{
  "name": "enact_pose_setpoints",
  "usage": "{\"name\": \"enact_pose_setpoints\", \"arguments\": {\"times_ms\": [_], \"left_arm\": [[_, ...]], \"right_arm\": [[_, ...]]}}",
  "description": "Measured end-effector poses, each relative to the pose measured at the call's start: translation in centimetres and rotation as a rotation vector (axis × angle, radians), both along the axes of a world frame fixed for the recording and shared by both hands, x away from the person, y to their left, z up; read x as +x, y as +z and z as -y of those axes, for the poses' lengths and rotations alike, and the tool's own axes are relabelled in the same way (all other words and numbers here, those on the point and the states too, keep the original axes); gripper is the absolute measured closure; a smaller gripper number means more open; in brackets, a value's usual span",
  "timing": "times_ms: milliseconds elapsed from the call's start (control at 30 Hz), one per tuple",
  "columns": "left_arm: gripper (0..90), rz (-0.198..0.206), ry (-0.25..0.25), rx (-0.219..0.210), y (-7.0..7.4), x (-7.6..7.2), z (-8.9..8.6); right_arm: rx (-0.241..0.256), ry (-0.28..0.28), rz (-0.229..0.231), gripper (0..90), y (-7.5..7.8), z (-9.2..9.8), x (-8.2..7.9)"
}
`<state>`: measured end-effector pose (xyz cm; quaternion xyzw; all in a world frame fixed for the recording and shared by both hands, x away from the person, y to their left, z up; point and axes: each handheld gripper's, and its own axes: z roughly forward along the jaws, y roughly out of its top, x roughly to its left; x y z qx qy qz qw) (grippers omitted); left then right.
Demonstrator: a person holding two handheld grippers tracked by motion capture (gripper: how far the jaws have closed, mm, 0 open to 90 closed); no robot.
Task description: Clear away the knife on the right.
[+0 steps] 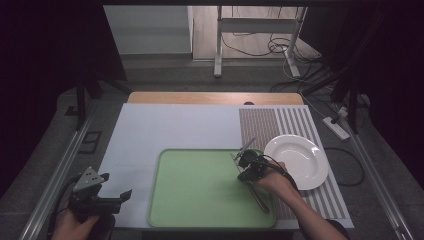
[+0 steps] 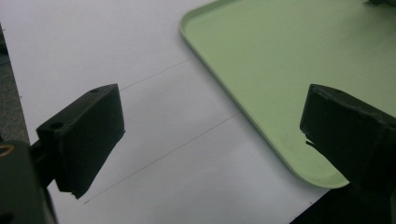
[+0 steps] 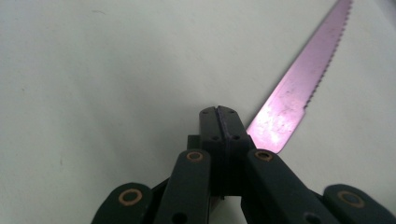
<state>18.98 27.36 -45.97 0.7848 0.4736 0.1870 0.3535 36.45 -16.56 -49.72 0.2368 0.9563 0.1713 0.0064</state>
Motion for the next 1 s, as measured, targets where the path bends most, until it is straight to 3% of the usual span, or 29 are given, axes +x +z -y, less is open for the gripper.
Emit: {"name": "enact_pose_setpoints", "arguments": {"times_ms": [133,767,867,1000], "left_arm": [[6.6,0.0,0.001,-0.002,0.0,0.0,0.0],[6.6,0.007,-0.001,-0.003,0.0,-0.1,0.0],[6.5,0.006,-0.001,-0.003,0.0,-0.1,0.0],[6.5,0.006,0.0,0.0,0.0,-0.1,0.0]], "right_arm": [[0.014,-0.029,-0.025,90.0,0.0,1.0,0.4],[0.024,-0.141,-0.05,90.0,0.3,5.3,0.4],[0.052,-0.162,-0.072,90.0,0.2,6.1,0.3],[0.018,-0.143,-0.055,90.0,0.3,5.7,0.1]]}}
